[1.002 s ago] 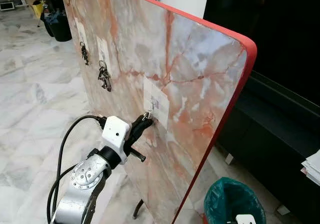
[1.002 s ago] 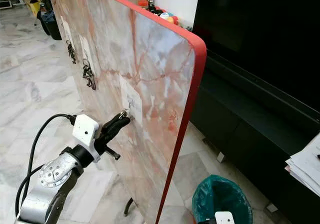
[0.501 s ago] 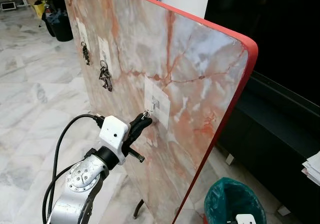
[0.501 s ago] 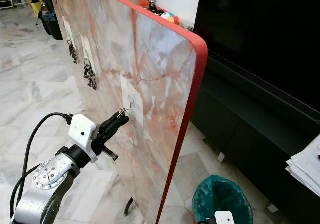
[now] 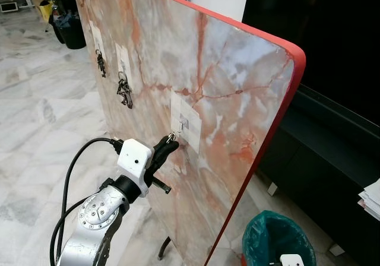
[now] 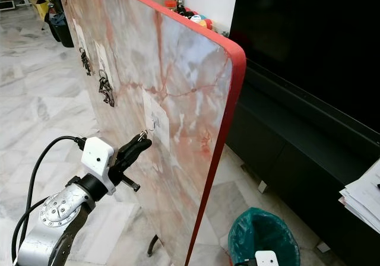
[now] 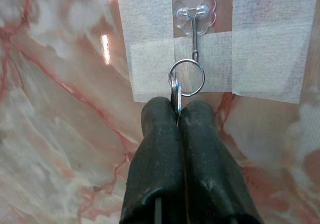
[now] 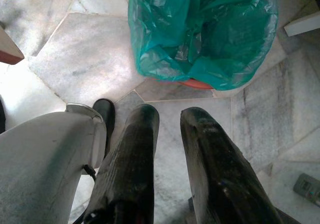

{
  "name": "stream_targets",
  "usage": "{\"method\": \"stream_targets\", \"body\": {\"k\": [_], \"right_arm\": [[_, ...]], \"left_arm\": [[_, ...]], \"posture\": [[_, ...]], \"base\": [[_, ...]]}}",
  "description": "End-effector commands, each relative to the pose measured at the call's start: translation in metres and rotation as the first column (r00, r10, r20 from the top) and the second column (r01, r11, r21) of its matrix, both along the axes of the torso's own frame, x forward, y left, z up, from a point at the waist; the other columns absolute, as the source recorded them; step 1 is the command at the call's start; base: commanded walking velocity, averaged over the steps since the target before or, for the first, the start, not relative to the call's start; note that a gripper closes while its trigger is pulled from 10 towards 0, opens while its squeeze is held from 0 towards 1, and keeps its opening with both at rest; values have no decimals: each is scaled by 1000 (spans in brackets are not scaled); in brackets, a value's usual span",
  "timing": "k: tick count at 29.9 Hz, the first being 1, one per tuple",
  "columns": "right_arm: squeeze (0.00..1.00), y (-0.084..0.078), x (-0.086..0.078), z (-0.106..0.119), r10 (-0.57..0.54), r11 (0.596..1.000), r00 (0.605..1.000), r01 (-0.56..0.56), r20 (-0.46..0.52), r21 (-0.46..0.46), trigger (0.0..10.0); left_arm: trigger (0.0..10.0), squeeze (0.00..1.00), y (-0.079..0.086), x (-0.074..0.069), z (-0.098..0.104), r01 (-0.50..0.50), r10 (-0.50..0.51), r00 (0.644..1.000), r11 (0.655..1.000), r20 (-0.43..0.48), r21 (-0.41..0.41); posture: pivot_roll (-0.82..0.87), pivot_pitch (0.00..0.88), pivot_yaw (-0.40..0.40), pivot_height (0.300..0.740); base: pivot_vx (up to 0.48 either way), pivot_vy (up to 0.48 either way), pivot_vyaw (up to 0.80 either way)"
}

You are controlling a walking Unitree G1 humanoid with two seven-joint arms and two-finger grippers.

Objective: Hang keys on a hook

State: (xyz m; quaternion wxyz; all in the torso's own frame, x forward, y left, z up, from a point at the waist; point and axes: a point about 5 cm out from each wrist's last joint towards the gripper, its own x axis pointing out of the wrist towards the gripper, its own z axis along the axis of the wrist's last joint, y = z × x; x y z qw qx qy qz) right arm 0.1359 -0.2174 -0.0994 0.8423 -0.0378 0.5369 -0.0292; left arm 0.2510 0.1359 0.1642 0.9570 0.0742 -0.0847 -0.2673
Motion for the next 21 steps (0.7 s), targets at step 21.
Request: {"method": "stream_targets", "body": {"k": [21], "right_arm": [[0, -1, 0, 0, 1, 1000, 1000, -1, 1, -7, 10000]], "left_arm": [[10000, 0, -9, 7, 10, 13, -13, 1000, 1000, 28, 12]], "posture": [[-21, 0, -64, 740]], "base": [[0, 0, 0]]}}
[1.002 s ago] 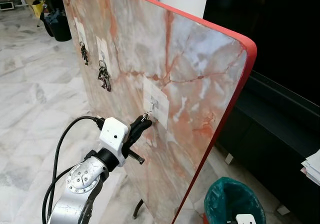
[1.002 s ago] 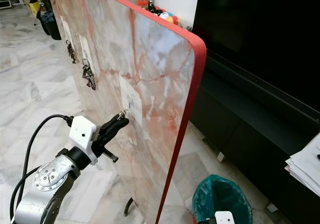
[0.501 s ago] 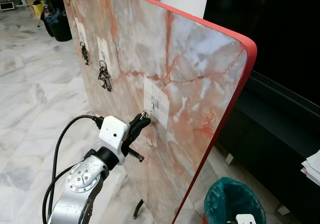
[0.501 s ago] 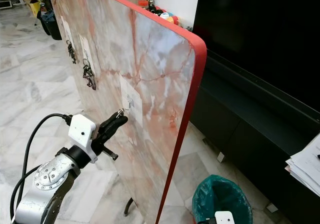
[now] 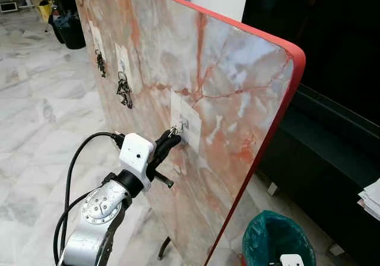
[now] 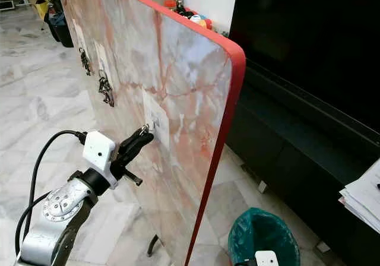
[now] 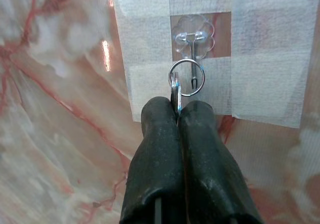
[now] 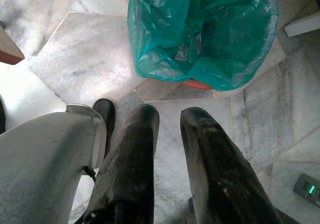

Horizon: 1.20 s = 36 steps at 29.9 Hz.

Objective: Hang keys on a hook

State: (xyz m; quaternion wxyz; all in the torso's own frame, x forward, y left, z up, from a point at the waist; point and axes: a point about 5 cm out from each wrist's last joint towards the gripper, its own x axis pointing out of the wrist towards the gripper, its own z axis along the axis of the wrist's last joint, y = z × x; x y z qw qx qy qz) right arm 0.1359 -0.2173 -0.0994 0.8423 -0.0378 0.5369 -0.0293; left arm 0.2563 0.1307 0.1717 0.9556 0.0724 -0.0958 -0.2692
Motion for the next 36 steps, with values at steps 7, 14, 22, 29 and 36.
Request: {"method": "stream_targets", "body": {"k": [7, 14, 22, 29, 36], "right_arm": [[0, -1, 0, 0, 0, 1000, 1000, 0, 1, -6, 10000], [0, -1, 0, 0, -2, 1000, 1000, 2, 2, -6, 10000], [0, -1, 0, 0, -1, 1000, 1000, 1, 2, -5, 10000], [0, -1, 0, 0, -3, 1000, 1000, 3, 1, -4, 10000], [0, -1, 0, 0, -1, 1000, 1000, 1, 0, -4, 10000]], "left_arm": [[10000, 0, -5, 3, 2, 2, -2, 1000, 1000, 1, 28], [10000, 0, -8, 5, 2, 6, -5, 1000, 999, -6, 38], [10000, 0, -9, 4, 1, 12, -11, 1000, 999, -14, 49], [10000, 0, -10, 3, -4, 21, -18, 999, 998, -41, 63], [10000, 0, -10, 2, -6, 22, -19, 999, 997, -49, 69]], "posture": [[-21, 0, -64, 740], [-25, 0, -62, 740], [-24, 0, -63, 740], [-24, 0, -63, 740], [-23, 0, -63, 740]], "base": [[0, 0, 0], [0, 0, 0], [0, 0, 0], [0, 0, 0], [0, 0, 0]]}}
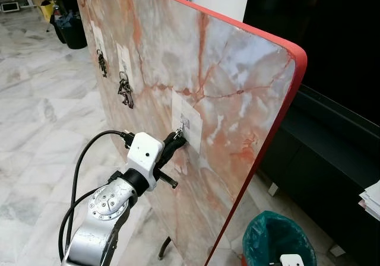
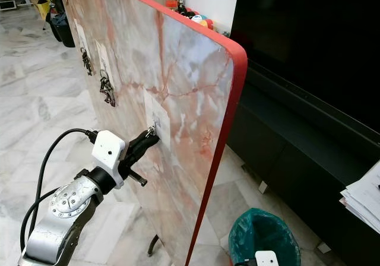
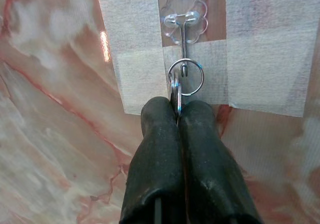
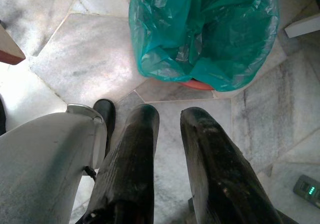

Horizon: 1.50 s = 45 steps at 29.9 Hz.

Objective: Hang keys on a hook

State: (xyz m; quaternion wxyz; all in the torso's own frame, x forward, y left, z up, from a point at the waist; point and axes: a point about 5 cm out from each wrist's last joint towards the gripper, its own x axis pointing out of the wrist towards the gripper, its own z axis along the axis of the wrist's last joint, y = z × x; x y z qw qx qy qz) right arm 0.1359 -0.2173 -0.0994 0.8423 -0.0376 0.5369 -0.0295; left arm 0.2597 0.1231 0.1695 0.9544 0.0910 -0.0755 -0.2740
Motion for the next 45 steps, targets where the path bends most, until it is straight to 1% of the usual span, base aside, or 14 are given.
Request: {"method": "stream_targets", "body": {"k": [1, 8, 10, 11, 12, 13, 17, 19, 20, 21, 26, 27, 28, 45], "right_arm": [[0, -1, 0, 0, 0, 1000, 1000, 0, 0, -4, 10000], [0, -1, 0, 0, 1, 1000, 1000, -1, 0, -4, 10000], [0, -1, 0, 0, 1, 1000, 1000, -1, 0, -4, 10000], [0, -1, 0, 0, 1, 1000, 1000, -1, -1, -4, 10000], [0, -1, 0, 0, 1, 1000, 1000, -1, -1, -5, 10000], [0, -1, 0, 0, 1, 1000, 1000, -1, 0, -4, 10000], [0, -1, 0, 0, 2, 1000, 1000, -2, 0, -5, 10000], [0, -1, 0, 0, 2, 1000, 1000, -2, -1, -5, 10000], [0, -1, 0, 0, 2, 1000, 1000, -2, -1, -5, 10000], [0, -1, 0, 0, 2, 1000, 1000, -2, -1, -5, 10000], [0, -1, 0, 0, 2, 1000, 1000, -2, -1, -4, 10000], [0, -1, 0, 0, 2, 1000, 1000, -2, -1, -5, 10000], [0, -1, 0, 0, 2, 1000, 1000, -2, -1, -5, 10000], [0, -1, 0, 0, 2, 1000, 1000, -2, -1, -5, 10000]], "left_arm": [[10000, 0, -2, -1, -4, 17, -16, 1000, 1000, -20, 24], [10000, 0, -3, -2, -6, 22, -21, 1000, 999, -18, 47], [10000, 47, -3, -2, -6, 22, -21, 1000, 999, -20, 48], [10000, 204, -2, -2, -7, 20, -19, 1000, 999, -23, 47], [10000, 204, -2, -2, -7, 20, -19, 1000, 999, -23, 47], [10000, 298, -2, -2, -7, 19, -18, 1000, 999, -23, 47], [10000, 384, -2, -2, -7, 19, -18, 1000, 999, -22, 48], [10000, 384, -2, -2, -7, 19, -18, 1000, 999, -22, 49], [10000, 506, -2, -2, -7, 18, -17, 1000, 999, -21, 48], [10000, 537, -1, -2, -7, 16, -15, 1000, 999, -18, 48], [10000, 537, -1, -2, -6, 14, -14, 1000, 999, -15, 42], [10000, 792, -2, -3, -6, 20, -20, 1000, 999, -14, 39], [10000, 851, -2, -3, -6, 21, -20, 1000, 999, -13, 38], [10000, 847, -2, -8, -3, 41, -41, 999, 999, -13, 25]], "posture": [[-24, 0, -63, 740], [-23, 0, -64, 740], [-23, 0, -64, 740], [-23, 0, -64, 740], [-24, 0, -64, 740], [-24, 0, -64, 740], [-24, 0, -64, 740], [-24, 0, -64, 740], [-23, 0, -64, 740], [-22, 0, -64, 740], [-23, 0, -64, 740], [-21, 0, -64, 740], [-21, 0, -64, 740], [-19, 0, -65, 740]], "base": [[0, 0, 0], [0, 0, 0], [0, 0, 0], [0, 0, 0], [0, 0, 0], [0, 0, 0], [0, 0, 0], [0, 0, 0], [0, 0, 0], [0, 0, 0], [0, 0, 0], [0, 0, 0], [0, 0, 0], [0, 0, 0]]}}
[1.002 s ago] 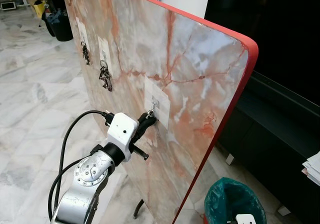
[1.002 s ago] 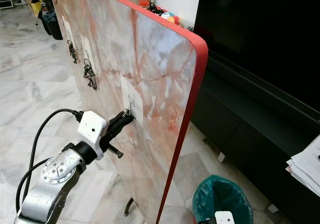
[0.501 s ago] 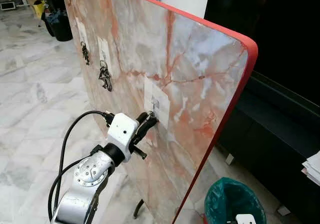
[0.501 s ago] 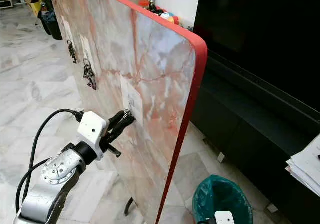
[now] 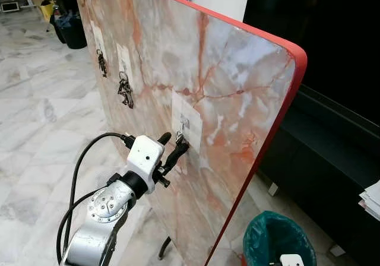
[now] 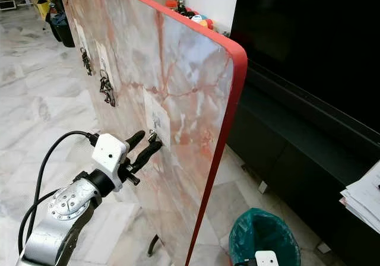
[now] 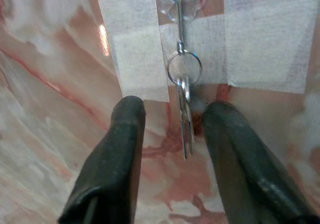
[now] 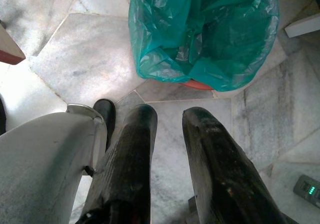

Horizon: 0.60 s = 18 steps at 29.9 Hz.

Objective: Hang keys on a hook

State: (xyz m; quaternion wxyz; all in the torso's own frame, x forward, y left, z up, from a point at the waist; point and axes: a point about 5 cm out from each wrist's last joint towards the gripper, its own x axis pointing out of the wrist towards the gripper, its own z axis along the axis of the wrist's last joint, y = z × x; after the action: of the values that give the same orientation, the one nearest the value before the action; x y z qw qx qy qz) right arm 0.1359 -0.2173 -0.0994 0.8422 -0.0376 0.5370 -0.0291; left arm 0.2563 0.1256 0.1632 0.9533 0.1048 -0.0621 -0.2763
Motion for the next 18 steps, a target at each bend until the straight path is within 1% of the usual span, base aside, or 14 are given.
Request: {"method": "stream_targets", "body": {"k": [1, 4, 8, 9, 11, 12, 13, 14, 15, 16, 17, 18], "right_arm": [[0, -1, 0, 0, 2, 1000, 1000, -2, -1, -6, 10000], [0, -1, 0, 0, 2, 1000, 1000, -2, -1, -6, 10000], [0, -2, 0, 0, 1, 1000, 1000, -1, -2, -6, 10000], [0, -2, 0, 0, 1, 1000, 1000, -1, -2, -6, 10000], [0, -2, 0, 0, 1, 1000, 1000, -1, -2, -6, 10000], [0, -2, 0, 0, 2, 1000, 1000, -2, -2, -6, 10000], [0, -2, 0, 0, 2, 1000, 1000, -2, -2, -6, 10000], [0, -2, 0, 0, 2, 1000, 1000, -2, -2, -6, 10000], [0, -2, 0, 0, 2, 1000, 1000, -2, -2, -6, 10000], [0, -2, 0, 0, 3, 1000, 1000, -3, -2, -6, 10000], [0, -2, 0, 0, 3, 1000, 1000, -3, -2, -6, 10000], [0, -2, 0, 0, 2, 1000, 1000, -2, -2, -6, 10000]], "left_arm": [[10000, 843, -5, -6, 5, 48, -48, 999, 999, 3, -12], [10000, 843, -5, -10, 7, 65, -65, 998, 998, -2, -13], [10000, 827, -3, -13, 6, 55, -55, 998, 998, -16, -12], [10000, 808, -2, -14, 7, 51, -52, 998, 998, -22, -27], [10000, 804, -1, -15, 8, 50, -51, 998, 998, -27, -45], [10000, 773, -2, -17, 9, 58, -60, 998, 997, -32, -44], [10000, 639, -2, -20, 9, 65, -67, 997, 997, -40, -42], [10000, 0, -1, -25, 7, 74, -76, 995, 997, -62, -36], [10000, 0, -1, -25, 7, 74, -76, 995, 997, -62, -36], [10000, 0, 2, -30, 5, 67, -71, 993, 997, -92, -45], [10000, 0, 2, -30, 5, 67, -71, 993, 997, -92, -45], [10000, 0, 4, -33, 4, 62, -68, 992, 997, -110, -56]], "posture": [[-21, 0, -64, 740], [-20, 0, -64, 740], [-17, 0, -64, 740], [-17, 0, -64, 740], [-16, 0, -65, 740], [-15, 0, -65, 740], [-14, 0, -64, 740], [-15, 0, -62, 740], [-15, 0, -62, 740], [-14, 0, -61, 740], [-14, 0, -61, 740], [-14, 0, -61, 740]], "base": [[0, 0, 0], [0, 0, 0], [0, 0, 0], [0, 0, 0], [0, 0, 0], [0, 0, 0], [0, 0, 0], [0, 0, 0], [0, 0, 0], [0, 0, 0], [0, 0, 0], [0, 0, 0]]}}
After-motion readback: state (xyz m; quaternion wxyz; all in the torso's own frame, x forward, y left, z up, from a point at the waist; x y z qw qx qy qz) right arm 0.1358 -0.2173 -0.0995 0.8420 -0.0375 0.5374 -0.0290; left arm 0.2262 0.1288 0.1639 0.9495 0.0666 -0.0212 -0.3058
